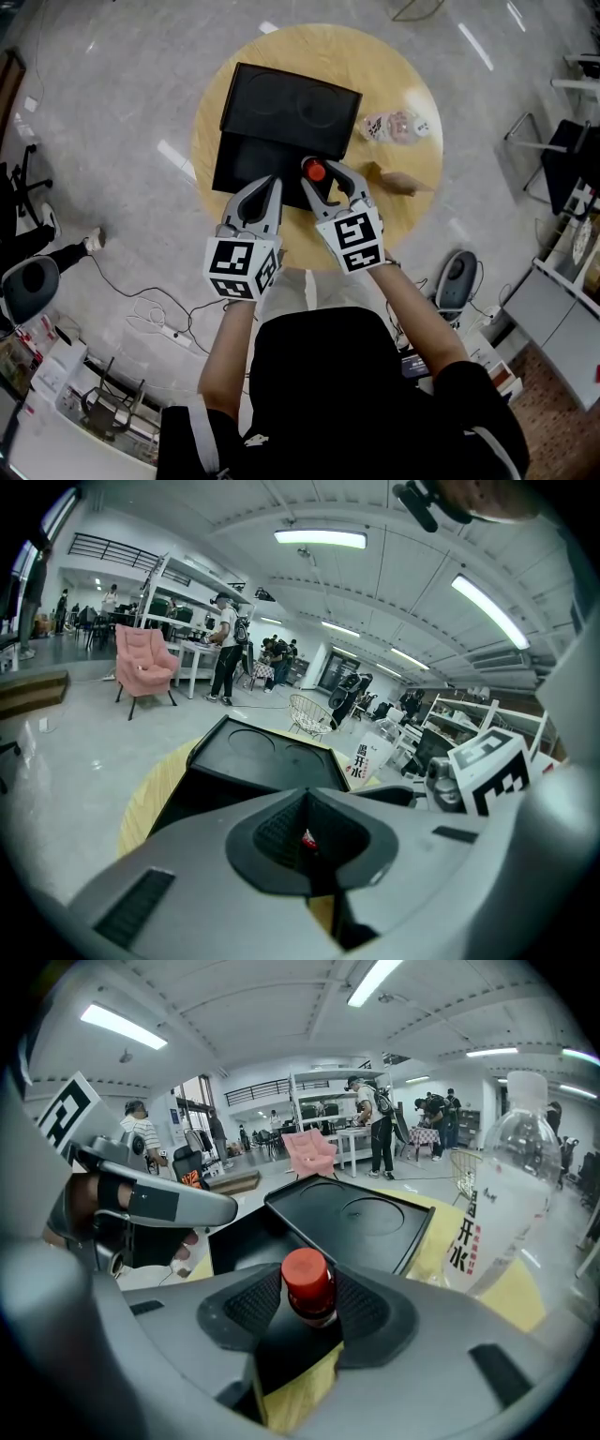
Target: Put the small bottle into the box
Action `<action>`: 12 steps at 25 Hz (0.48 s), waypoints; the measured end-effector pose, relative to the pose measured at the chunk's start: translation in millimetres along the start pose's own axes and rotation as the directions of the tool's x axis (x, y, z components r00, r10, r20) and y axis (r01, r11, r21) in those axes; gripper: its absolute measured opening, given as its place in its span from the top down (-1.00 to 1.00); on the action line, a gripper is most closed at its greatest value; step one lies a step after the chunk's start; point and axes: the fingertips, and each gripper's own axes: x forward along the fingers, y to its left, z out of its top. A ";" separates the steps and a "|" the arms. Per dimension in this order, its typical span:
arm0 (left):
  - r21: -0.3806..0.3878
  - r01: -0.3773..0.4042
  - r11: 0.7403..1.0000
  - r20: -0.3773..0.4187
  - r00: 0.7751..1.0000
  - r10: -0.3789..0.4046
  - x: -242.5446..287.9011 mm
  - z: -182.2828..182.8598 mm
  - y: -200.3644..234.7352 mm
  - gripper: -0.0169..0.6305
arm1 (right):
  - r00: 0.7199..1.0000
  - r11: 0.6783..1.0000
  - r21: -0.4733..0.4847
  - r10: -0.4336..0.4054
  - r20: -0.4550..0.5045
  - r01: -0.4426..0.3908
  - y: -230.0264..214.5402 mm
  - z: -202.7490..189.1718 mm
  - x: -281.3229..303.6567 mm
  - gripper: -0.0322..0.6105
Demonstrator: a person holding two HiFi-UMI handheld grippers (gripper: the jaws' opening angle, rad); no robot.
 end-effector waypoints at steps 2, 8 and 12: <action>0.002 -0.001 1.000 0.004 1.000 0.001 -2.8 0.0 -1.3 0.91 | 1.000 1.000 0.004 0.003 -0.004 -0.003 1.4 -0.2 -1.3 0.42; 0.011 0.000 1.000 0.021 1.000 0.000 -11.0 4.0 -2.6 0.91 | 1.000 1.000 0.005 -0.001 0.003 0.001 4.8 2.9 -5.0 0.40; 0.020 0.002 1.000 0.032 0.999 -0.003 -20.4 4.9 -5.4 0.91 | 1.000 1.000 0.001 -0.023 0.012 0.023 6.1 4.5 -12.8 0.40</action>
